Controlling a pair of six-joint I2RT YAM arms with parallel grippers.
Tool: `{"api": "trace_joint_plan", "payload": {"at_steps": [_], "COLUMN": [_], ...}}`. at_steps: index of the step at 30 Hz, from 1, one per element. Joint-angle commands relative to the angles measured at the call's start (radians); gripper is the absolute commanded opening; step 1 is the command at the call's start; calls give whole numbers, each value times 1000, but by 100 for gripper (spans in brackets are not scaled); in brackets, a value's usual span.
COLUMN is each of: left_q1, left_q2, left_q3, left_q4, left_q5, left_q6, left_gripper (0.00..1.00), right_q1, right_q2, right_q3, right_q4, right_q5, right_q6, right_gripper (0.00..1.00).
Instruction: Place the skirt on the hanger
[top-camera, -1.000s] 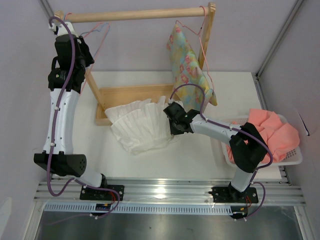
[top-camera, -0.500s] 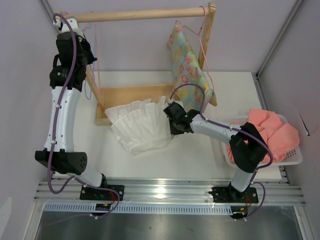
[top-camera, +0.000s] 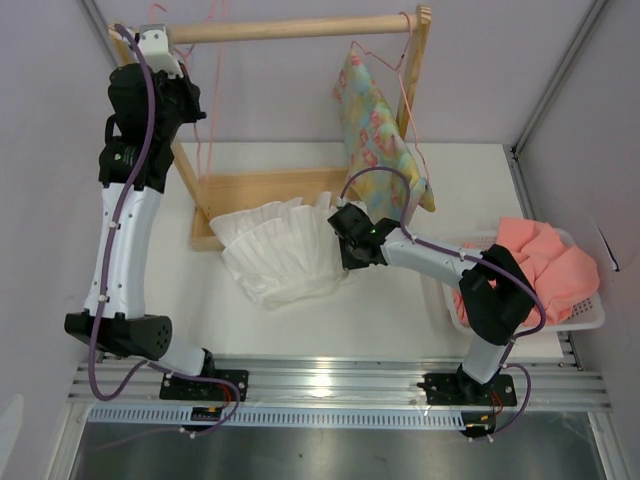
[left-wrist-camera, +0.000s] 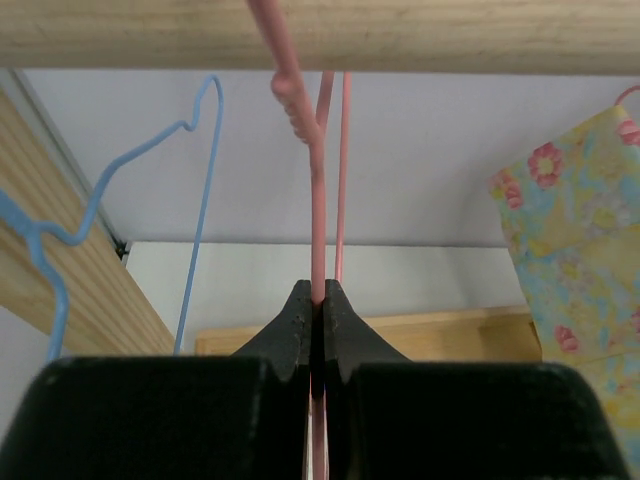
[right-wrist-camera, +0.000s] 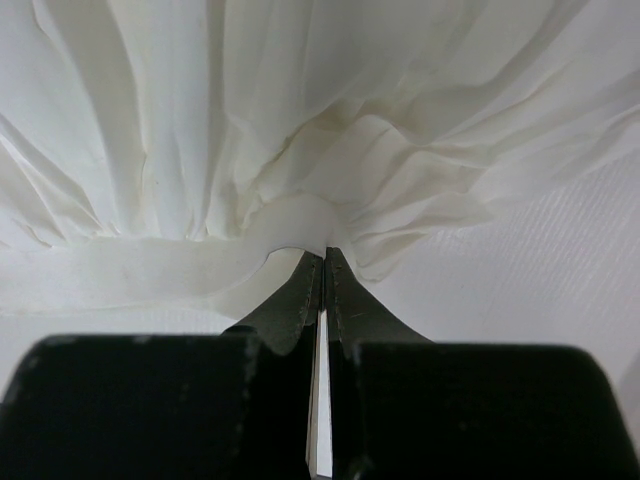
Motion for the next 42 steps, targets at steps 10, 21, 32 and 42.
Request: {"api": "trace_joint_plan", "payload": {"at_steps": [10, 21, 32, 42], "left_q1": [-72, -200, -488, -695], "left_q2": [-285, -402, -607, -752], "left_q3": [-339, -476, -766, -891], "left_q4": [131, 24, -154, -309], "left_q5": [181, 199, -7, -55], "left_q6": [41, 93, 50, -33], "left_gripper": [0, 0, 0, 0], "right_q1": [-19, -41, -110, -219], "right_q2": [-37, -45, -78, -57], "right_q3": [25, 25, -22, 51], "right_q4": [3, 1, 21, -23], "right_q5": [-7, -38, -127, -172], "right_q6": [-21, -26, -14, -38], "right_gripper": [0, 0, 0, 0]}}
